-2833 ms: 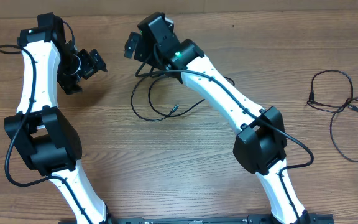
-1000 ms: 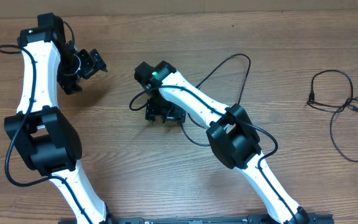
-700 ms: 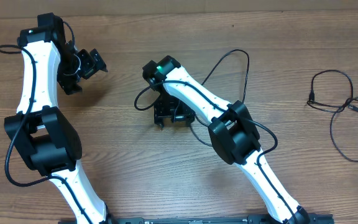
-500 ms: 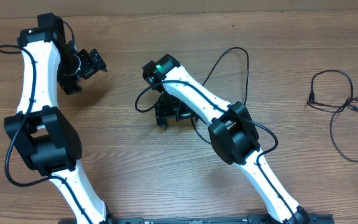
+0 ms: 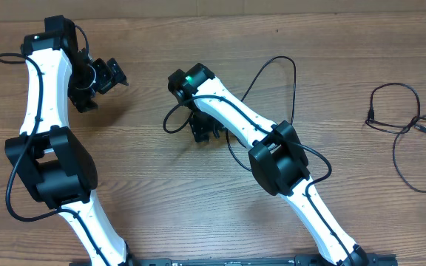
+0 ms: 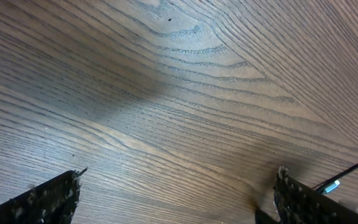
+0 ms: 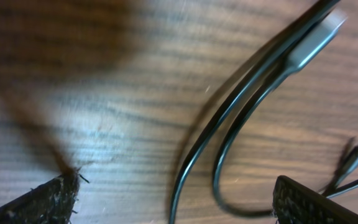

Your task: Untangle cables

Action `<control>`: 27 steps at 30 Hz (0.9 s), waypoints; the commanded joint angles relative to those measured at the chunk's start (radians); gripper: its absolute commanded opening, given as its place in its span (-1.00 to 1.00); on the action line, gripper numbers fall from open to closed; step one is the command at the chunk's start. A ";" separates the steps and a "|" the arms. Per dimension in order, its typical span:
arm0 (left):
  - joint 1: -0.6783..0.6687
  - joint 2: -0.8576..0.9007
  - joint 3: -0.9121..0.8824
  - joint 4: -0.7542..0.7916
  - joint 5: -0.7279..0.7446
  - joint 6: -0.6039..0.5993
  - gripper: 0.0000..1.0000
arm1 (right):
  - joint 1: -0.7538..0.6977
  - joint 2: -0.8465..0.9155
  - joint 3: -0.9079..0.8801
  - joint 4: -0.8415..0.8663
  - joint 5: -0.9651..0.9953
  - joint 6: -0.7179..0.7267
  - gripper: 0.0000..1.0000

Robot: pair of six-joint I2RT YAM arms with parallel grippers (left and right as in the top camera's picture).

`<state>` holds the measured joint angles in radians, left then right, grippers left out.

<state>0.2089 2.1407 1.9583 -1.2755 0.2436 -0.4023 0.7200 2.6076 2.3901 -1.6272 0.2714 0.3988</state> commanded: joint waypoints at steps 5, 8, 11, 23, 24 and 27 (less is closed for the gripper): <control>-0.008 -0.009 -0.003 0.001 0.008 -0.013 0.99 | -0.032 0.011 0.005 0.027 0.067 -0.012 0.95; -0.008 -0.009 -0.003 0.001 0.008 -0.013 0.99 | -0.060 0.011 0.005 0.017 0.040 -0.012 0.91; -0.008 -0.009 -0.003 0.001 0.008 -0.013 0.99 | -0.094 0.011 0.005 0.010 -0.019 -0.012 0.87; -0.008 -0.009 -0.003 0.001 0.008 -0.013 0.99 | -0.174 0.011 0.005 -0.010 -0.171 -0.012 0.36; -0.008 -0.009 -0.003 0.001 0.008 -0.013 0.99 | -0.174 0.011 0.005 -0.010 -0.173 -0.012 0.35; -0.008 -0.009 -0.003 0.001 0.008 -0.013 0.99 | -0.171 0.011 0.005 -0.010 -0.173 -0.010 0.10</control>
<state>0.2089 2.1407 1.9583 -1.2755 0.2436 -0.4023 0.5388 2.6099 2.3905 -1.6394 0.1223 0.3828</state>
